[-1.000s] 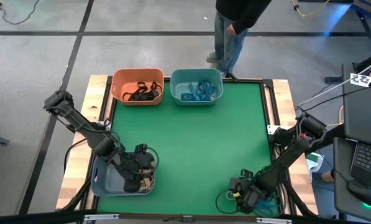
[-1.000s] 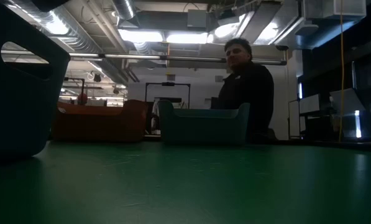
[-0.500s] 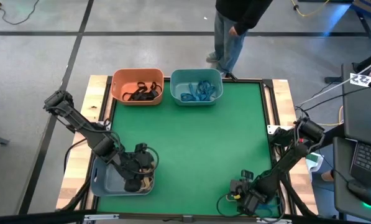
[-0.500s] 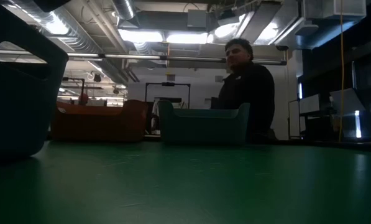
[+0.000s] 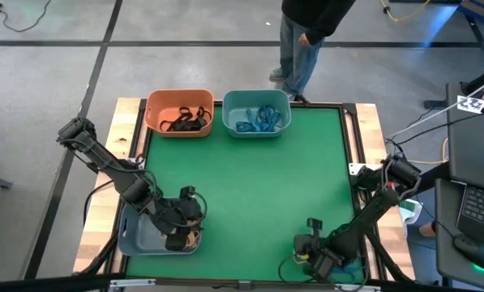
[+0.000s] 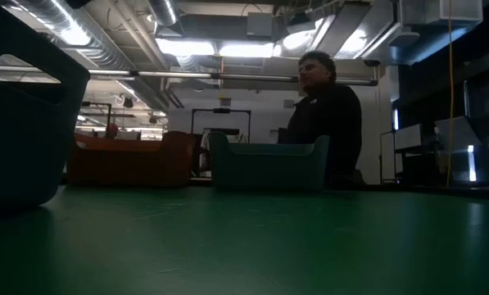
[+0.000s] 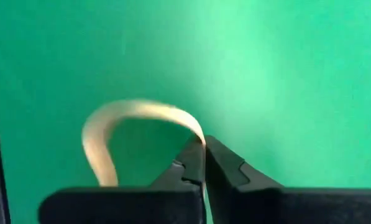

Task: Sort rubber bands into baskets
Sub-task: Put the white rubber band into the blue bin

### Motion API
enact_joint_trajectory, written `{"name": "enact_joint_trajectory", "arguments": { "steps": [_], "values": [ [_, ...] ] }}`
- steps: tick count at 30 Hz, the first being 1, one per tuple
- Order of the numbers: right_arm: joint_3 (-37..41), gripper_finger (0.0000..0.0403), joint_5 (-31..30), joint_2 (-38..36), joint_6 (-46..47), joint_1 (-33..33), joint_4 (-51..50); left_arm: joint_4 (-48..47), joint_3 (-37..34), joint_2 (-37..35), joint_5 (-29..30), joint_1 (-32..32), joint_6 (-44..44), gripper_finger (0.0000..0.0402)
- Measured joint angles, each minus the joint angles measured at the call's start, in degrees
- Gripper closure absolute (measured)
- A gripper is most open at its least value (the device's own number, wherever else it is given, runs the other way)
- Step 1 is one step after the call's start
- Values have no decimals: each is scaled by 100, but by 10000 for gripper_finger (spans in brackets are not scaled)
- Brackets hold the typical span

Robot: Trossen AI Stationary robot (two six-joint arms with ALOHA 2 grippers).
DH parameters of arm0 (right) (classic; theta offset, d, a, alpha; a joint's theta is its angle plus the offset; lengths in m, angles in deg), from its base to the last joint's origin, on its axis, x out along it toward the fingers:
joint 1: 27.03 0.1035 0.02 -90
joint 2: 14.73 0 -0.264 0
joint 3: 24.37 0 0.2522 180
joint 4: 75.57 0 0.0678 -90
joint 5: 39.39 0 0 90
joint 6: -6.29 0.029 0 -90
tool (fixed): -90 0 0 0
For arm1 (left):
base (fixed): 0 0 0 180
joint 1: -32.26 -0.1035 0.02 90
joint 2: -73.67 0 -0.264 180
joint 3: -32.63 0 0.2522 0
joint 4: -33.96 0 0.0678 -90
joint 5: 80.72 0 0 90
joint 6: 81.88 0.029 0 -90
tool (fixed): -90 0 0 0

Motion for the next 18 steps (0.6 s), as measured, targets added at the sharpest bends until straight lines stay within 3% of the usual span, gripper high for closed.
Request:
{"name": "enact_joint_trajectory", "arguments": {
  "steps": [3, 11, 18],
  "values": [
    [-208, 395, -606, -120, -224, -17, -22, 387, -95, 13, 107, 0, 290, 233],
    [-668, 399, -1457, -244, -1107, -404, -25, 1104, -205, 198, 407, -106, 794, 233],
    [-946, 398, -1853, -244, -1870, -857, 41, 1883, -207, 658, 472, -249, 1388, 233]
  ]
}}
